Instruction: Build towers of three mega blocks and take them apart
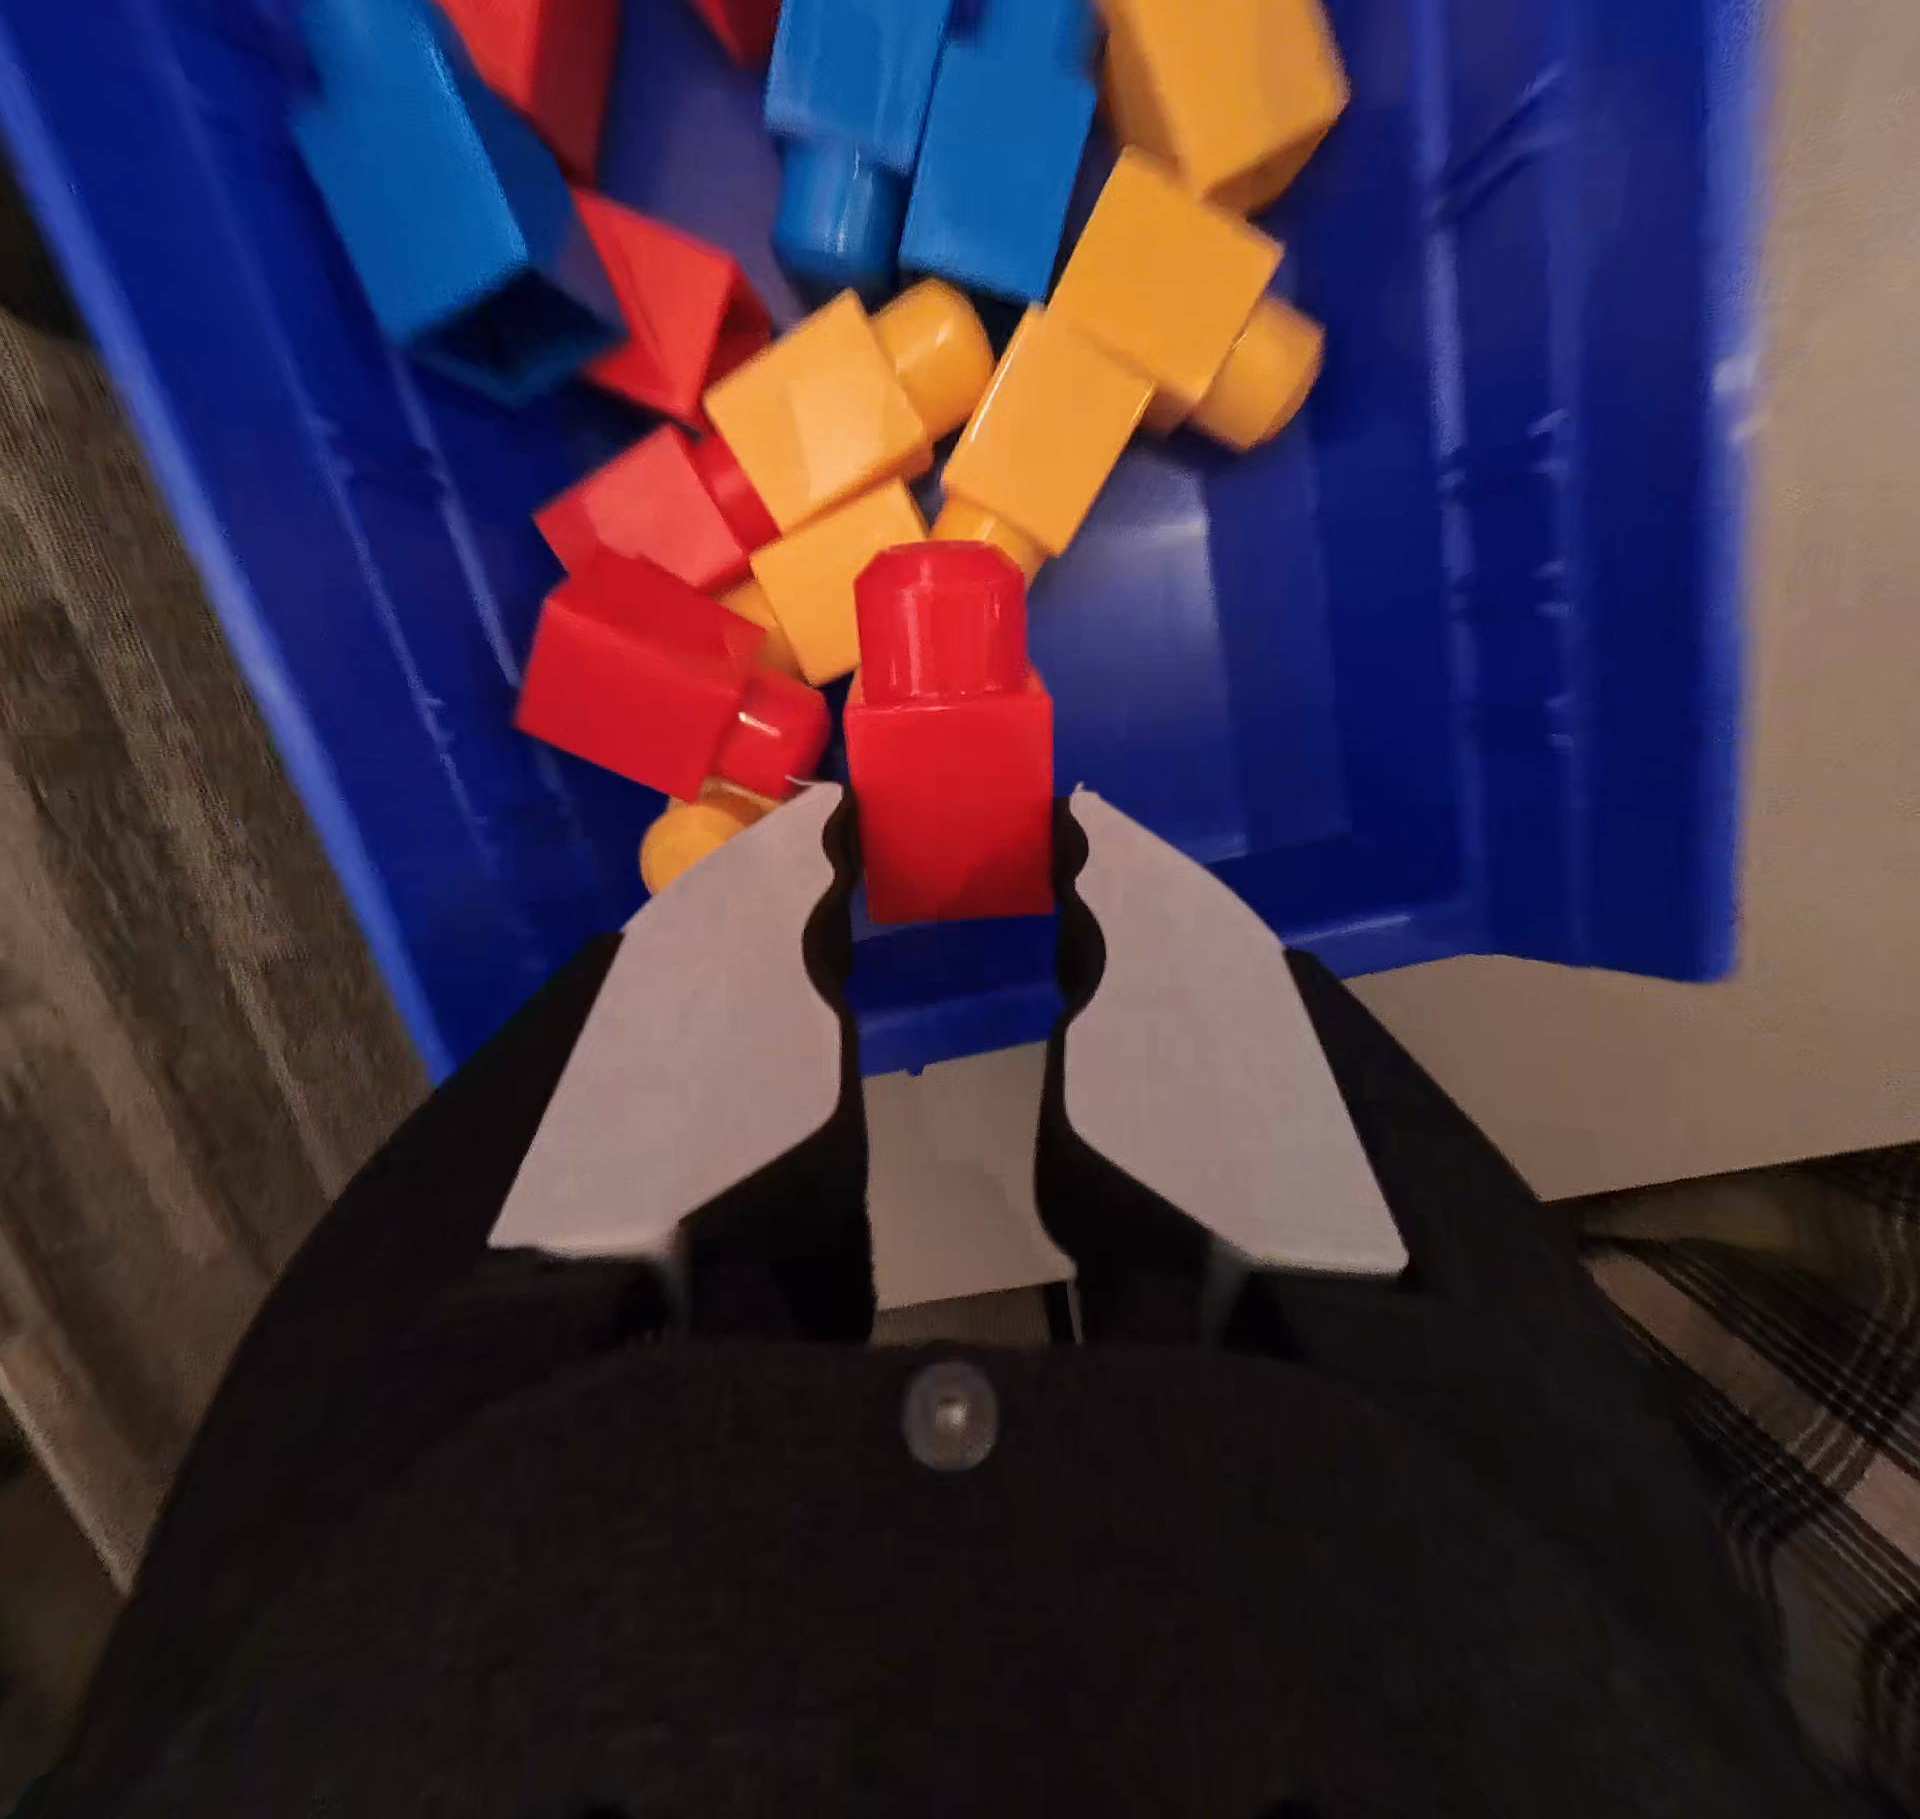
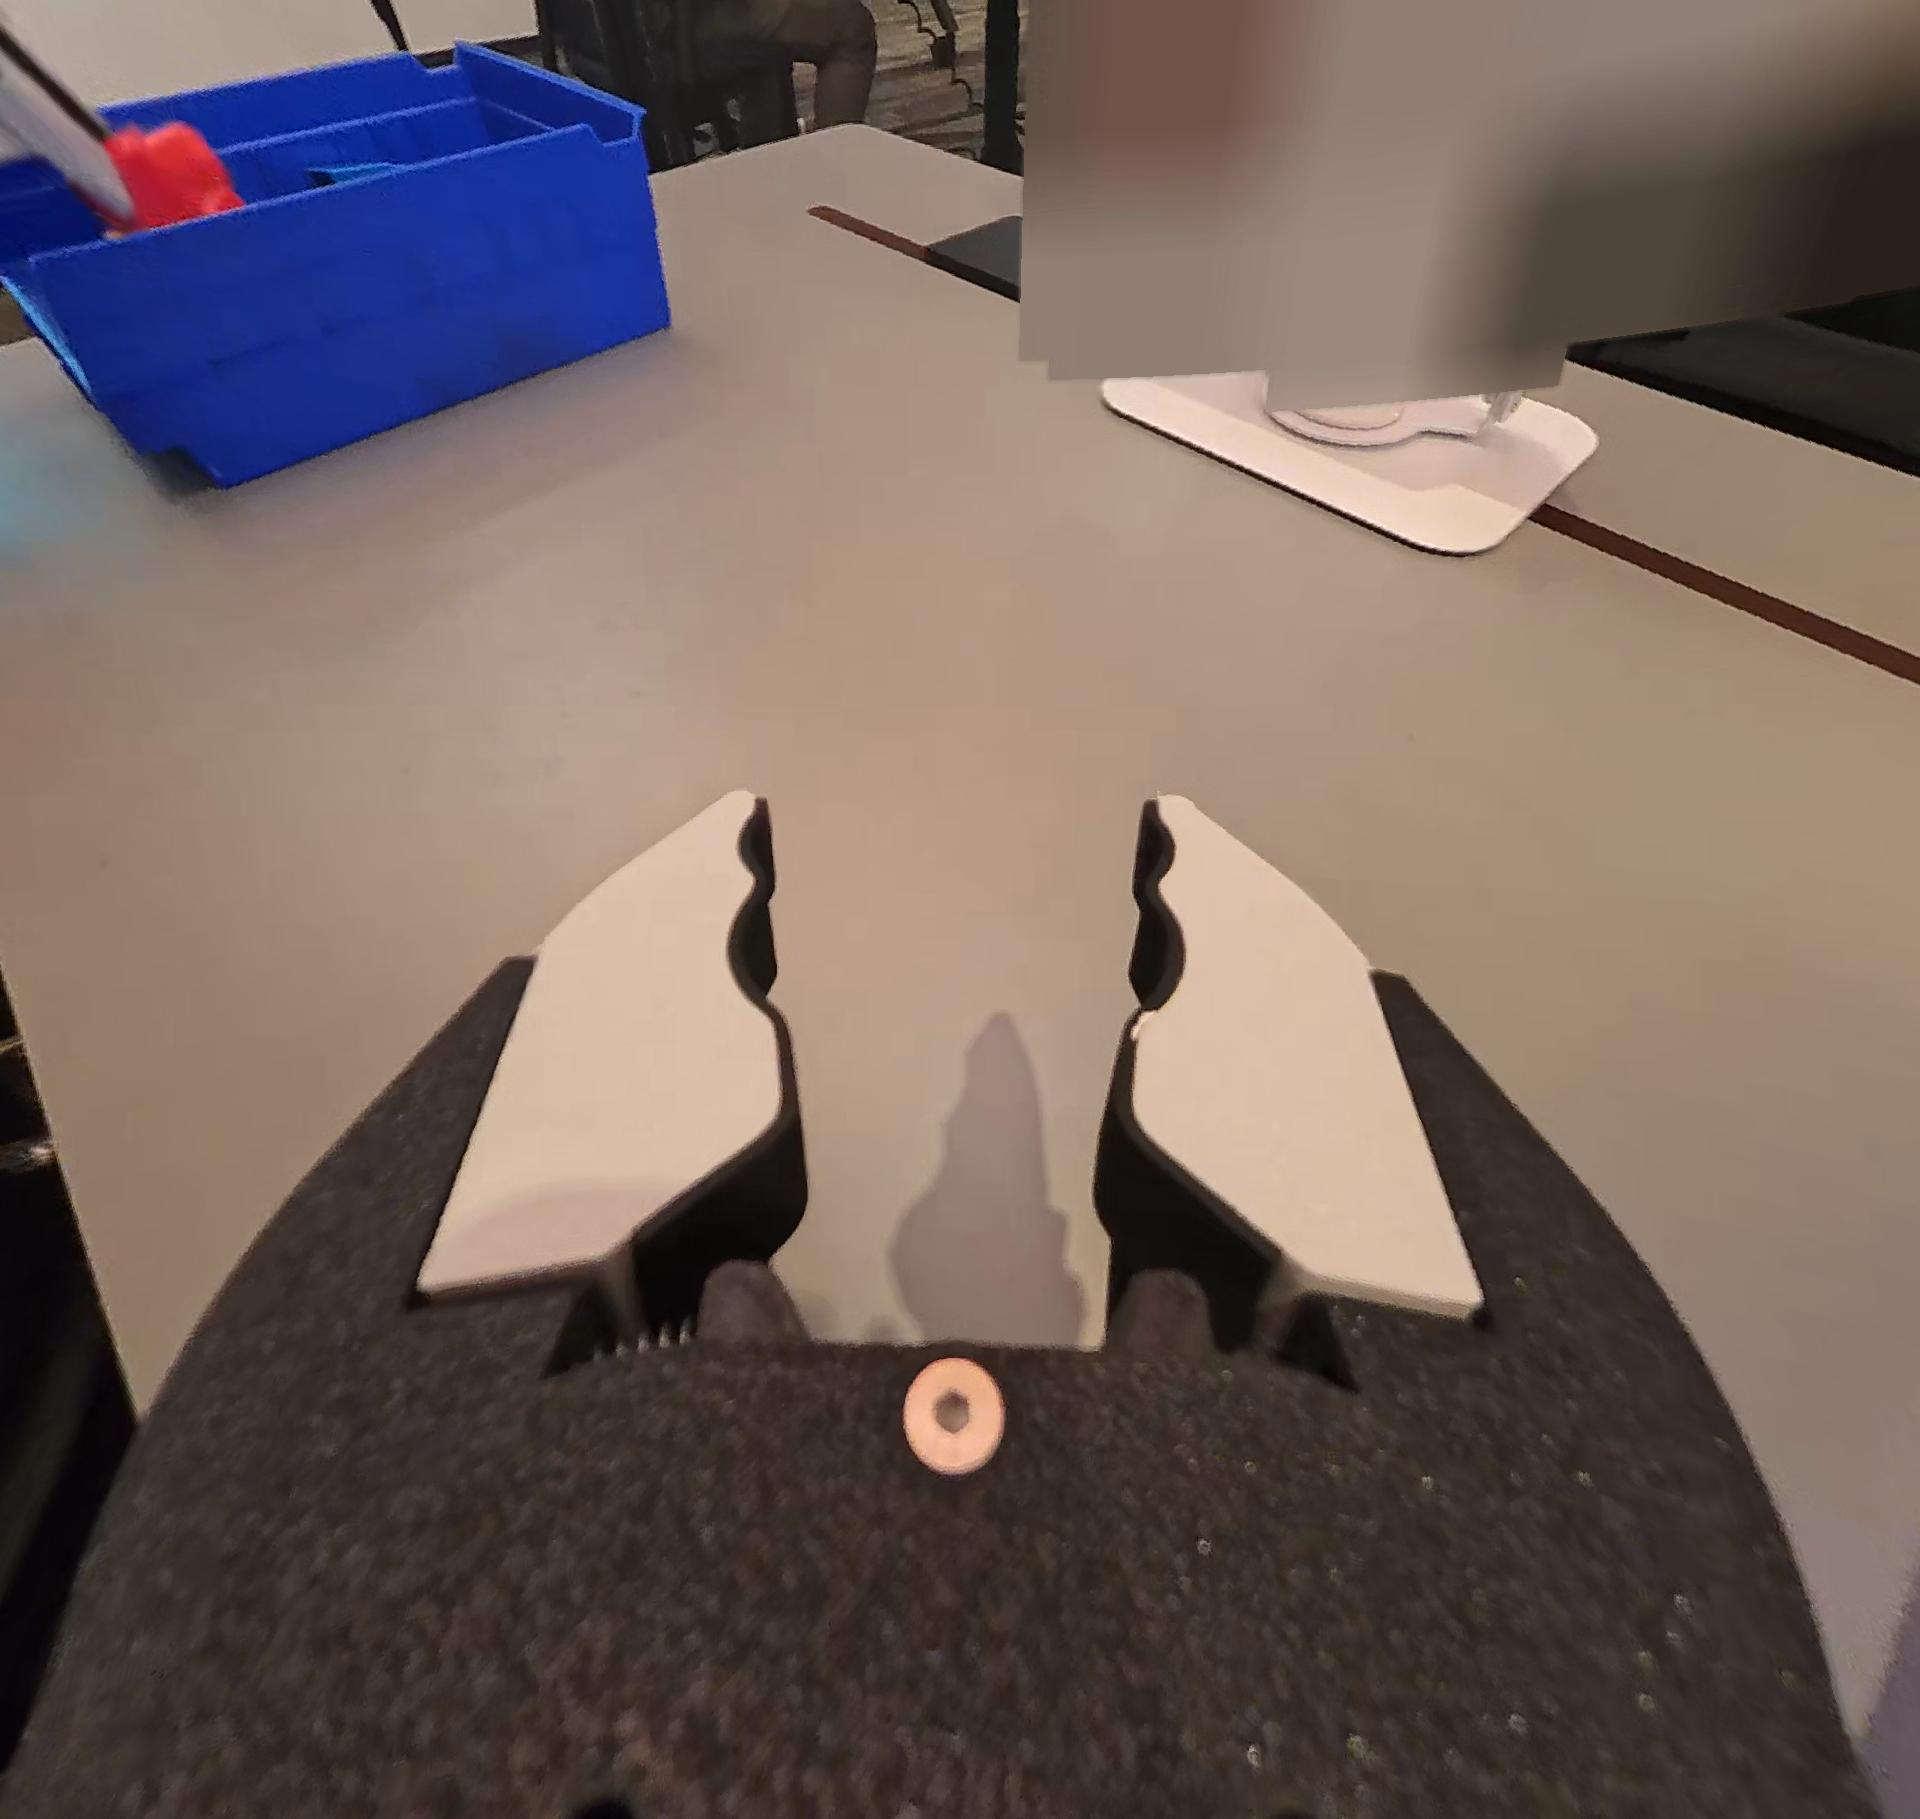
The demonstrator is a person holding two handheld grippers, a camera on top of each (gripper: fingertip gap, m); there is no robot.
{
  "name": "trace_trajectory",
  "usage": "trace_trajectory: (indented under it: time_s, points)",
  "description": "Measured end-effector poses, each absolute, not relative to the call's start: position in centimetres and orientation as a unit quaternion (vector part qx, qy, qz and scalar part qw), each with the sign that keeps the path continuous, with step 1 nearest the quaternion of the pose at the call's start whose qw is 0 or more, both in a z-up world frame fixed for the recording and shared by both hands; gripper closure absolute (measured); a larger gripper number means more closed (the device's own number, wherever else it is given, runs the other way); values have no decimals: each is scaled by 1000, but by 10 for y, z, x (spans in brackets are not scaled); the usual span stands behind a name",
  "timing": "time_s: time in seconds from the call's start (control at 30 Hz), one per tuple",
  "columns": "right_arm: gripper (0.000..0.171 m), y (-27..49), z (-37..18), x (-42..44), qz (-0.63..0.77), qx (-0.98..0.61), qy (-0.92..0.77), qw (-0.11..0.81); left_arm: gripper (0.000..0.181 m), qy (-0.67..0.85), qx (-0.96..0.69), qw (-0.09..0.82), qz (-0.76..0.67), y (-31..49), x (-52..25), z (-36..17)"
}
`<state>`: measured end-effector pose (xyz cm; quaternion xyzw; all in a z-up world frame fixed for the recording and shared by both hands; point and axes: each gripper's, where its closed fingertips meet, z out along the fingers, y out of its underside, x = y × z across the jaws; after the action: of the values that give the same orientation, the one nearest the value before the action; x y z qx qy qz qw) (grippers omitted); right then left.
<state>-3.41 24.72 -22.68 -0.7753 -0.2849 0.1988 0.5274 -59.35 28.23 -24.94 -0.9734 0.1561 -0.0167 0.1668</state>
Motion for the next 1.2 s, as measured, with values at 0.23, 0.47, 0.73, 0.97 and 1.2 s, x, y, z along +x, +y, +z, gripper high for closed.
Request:
trace_trajectory:
  time_s: [0.23, 0.47, 0.73, 0.97, 1.2]
  points:
    - [115, 235, -200, -88, 262, -716, -372, 529, 147, 292, -875, 362, -134, 293, -498, -149]
    - [116, 233, -124, -168, 305, -582, -572, 491, 147, 493, -702, 420, -297, 260, -298, -135]
    - [124, 245, -130, -200, 310, -586, -664, 347, 147, 515, -643, 387, -415, 240, -225, -172]
    - [132, 249, -161, -211, 346, -617, -658, 259, 147, 522, -630, 379, -432, 236, -216, -180]
    - [143, 252, -172, -201, 339, -630, -656, 240, 147, 511, -645, 359, -440, 245, -209, -197]
